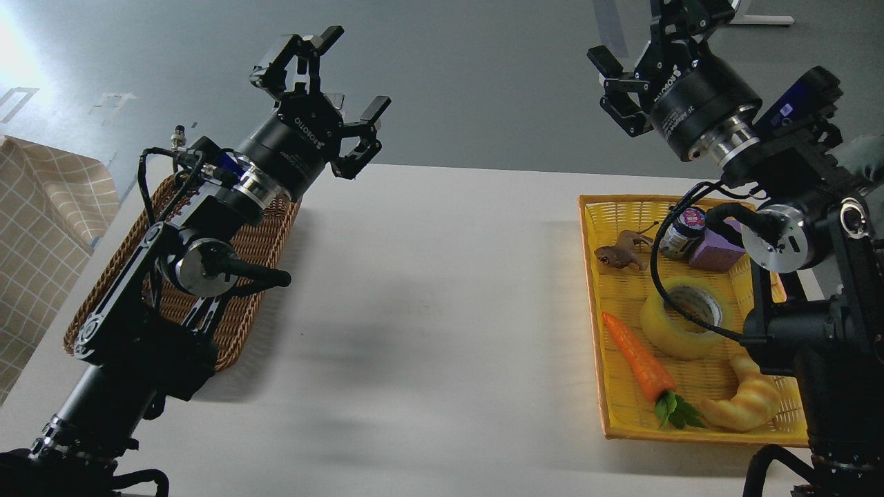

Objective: Place and transfer tape with both arms

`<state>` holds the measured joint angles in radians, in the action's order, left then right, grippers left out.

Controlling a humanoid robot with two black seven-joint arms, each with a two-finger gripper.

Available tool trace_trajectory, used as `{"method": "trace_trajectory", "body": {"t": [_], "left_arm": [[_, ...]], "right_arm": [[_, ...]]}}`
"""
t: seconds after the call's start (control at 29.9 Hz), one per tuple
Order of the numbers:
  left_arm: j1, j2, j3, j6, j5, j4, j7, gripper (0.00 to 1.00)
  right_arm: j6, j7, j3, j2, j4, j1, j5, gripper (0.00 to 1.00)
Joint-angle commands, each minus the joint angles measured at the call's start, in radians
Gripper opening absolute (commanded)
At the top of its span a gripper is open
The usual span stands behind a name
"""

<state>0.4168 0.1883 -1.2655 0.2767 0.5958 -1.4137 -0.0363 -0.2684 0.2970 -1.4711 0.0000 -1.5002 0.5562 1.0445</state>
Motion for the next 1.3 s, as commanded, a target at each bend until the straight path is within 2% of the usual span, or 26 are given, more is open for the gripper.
{"method": "trace_trajectory", "body": {"t": [0.0, 0.63, 0.84, 1.27], "left_arm": [[0.002, 0.0, 0.0, -0.002, -0.001, -0.002, 0.001, 0.98], [0.016, 0.016, -0.002, -0.017, -0.001, -0.001, 0.004, 0.98], [0.014, 0.013, -0.003, -0.019, -0.001, -0.001, 0.003, 0.98], [0.005, -0.007, 0.0, -0.02, 0.001, -0.016, 0.003, 0.98]], "right_arm": [[0.0, 0.001, 0.006, 0.0, 0.0, 0.004, 0.0, 1.0], [0.008, 0.002, 0.04, 0.0, -0.009, 0.002, 0.0, 1.0], [0.051, 0.002, 0.032, 0.0, -0.002, 0.005, 0.0, 1.0], [0.034, 0.002, 0.04, 0.0, 0.003, -0.006, -0.005, 1.0]]}}
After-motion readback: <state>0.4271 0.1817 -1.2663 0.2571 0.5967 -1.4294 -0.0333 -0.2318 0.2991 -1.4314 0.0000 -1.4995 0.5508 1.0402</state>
